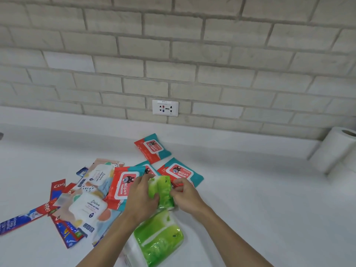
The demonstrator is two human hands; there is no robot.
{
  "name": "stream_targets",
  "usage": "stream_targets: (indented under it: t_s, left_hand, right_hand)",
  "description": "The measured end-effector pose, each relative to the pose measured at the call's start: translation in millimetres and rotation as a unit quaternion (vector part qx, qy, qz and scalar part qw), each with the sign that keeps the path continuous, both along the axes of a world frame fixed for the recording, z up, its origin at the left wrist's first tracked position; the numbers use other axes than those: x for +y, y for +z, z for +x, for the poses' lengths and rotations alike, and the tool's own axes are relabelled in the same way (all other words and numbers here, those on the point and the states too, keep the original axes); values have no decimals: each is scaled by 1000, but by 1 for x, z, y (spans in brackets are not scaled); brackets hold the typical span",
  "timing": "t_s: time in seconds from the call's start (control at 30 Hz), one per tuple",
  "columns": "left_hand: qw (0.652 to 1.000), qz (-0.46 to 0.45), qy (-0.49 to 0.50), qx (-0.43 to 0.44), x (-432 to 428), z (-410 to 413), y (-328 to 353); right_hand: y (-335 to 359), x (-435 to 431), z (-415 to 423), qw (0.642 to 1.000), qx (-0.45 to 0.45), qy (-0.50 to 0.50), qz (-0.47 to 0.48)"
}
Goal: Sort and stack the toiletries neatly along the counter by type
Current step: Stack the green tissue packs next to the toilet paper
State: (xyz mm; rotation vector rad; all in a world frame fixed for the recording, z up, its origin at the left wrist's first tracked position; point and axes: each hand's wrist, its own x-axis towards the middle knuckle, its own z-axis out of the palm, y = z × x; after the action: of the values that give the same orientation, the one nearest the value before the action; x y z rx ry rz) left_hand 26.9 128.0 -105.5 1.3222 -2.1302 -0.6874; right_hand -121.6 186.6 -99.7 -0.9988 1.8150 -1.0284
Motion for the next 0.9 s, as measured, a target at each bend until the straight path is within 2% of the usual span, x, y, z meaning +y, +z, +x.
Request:
stream_targets:
  t_s: [0.53, 0.8, 0.9]
  left_hand:
    - [996, -7, -5, 90, 0, 2, -10]
    - [992, 3, -4, 128, 0, 0, -11]
    - [990, 53, -19, 127, -2, 1, -14]
  right_hand:
    - [-11, -20, 7, 994, -90, -54, -40]
    - [1, -27, -2, 998, -33, -37, -43]
    - [8, -29, -6, 999, -15, -31, -35]
